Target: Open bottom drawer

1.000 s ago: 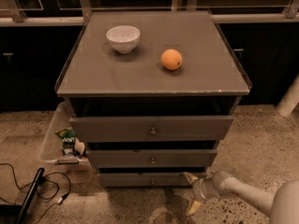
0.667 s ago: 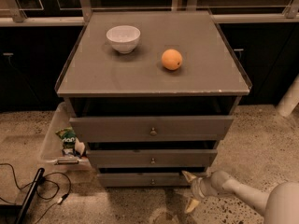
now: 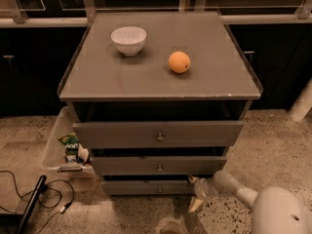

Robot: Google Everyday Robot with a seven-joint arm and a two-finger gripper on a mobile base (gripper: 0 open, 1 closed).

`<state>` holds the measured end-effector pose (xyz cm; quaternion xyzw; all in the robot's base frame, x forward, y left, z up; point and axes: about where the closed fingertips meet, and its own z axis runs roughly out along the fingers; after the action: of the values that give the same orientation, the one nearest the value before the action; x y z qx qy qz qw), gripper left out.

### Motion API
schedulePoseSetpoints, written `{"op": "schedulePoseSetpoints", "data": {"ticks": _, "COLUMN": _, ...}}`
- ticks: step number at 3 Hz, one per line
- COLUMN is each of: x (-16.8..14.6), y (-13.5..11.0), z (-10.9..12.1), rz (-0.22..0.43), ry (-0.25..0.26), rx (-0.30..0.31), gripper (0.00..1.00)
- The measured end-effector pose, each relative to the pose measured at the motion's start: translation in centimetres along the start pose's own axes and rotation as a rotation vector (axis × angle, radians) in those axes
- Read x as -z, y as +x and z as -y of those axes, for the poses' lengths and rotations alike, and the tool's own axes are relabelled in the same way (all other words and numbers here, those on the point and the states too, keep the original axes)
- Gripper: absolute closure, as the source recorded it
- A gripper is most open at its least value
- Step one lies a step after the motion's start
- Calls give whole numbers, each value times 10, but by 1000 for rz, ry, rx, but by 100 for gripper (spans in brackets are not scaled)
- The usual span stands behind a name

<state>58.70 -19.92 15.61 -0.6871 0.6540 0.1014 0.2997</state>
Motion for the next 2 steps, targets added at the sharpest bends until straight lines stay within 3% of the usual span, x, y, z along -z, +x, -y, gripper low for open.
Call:
{"op": "schedulePoseSetpoints", "data": {"ticks": 1, "x": -4, "y": 1, "z": 3, "rz": 2, "ry": -7, "rx": -1, "gripper": 0}}
{"op": "schedulePoseSetpoints", "data": {"ticks": 2, "x": -4, "y": 1, "z": 3, "rz": 2, "ry": -7, "rx": -1, "gripper": 19}}
